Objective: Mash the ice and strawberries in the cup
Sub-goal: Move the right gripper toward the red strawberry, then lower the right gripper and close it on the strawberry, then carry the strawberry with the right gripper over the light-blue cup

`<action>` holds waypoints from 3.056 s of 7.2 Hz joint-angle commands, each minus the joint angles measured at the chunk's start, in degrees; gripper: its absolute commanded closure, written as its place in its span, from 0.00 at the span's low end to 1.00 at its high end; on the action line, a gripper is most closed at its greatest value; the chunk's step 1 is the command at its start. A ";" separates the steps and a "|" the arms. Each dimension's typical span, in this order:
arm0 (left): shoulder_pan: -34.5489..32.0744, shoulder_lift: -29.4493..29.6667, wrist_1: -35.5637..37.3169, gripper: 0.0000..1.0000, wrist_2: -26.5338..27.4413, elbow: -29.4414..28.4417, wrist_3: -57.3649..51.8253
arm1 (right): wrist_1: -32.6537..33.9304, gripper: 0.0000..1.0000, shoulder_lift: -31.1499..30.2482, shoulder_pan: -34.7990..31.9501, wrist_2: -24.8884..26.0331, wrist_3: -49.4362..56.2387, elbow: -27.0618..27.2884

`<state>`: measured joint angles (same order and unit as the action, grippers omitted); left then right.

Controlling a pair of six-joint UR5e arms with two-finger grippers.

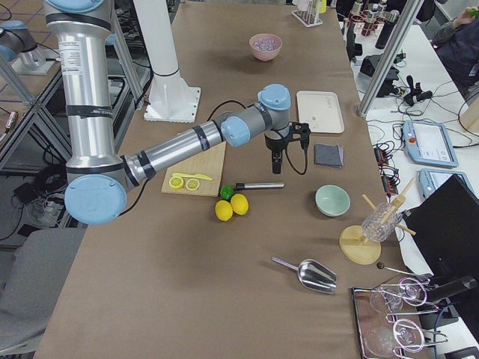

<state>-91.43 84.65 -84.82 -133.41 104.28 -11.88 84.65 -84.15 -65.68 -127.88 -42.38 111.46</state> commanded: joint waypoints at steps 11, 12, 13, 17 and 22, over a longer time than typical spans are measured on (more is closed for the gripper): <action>-2.00 -1.94 -0.70 0.01 -0.45 -0.21 -1.92 | -17.23 0.09 13.31 19.62 14.59 -15.18 -23.22; -2.00 -1.94 -0.70 0.01 -0.45 -0.21 -1.92 | -17.23 0.20 13.40 19.89 14.59 -15.10 -23.31; -2.00 -1.94 -0.70 0.01 -0.45 -0.21 -2.00 | -17.23 0.38 13.40 20.24 15.02 -15.10 -23.31; -2.08 -1.94 -0.79 0.01 -0.45 0.14 -1.92 | -17.06 1.00 14.09 20.42 14.59 -15.19 -23.04; -2.08 -1.94 -1.23 0.01 -0.45 0.14 -1.92 | -13.99 1.00 19.70 23.04 16.61 -15.27 -13.20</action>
<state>-93.51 82.71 -86.00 -133.86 104.41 -13.80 69.88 -67.34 -44.07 -111.16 -57.63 97.22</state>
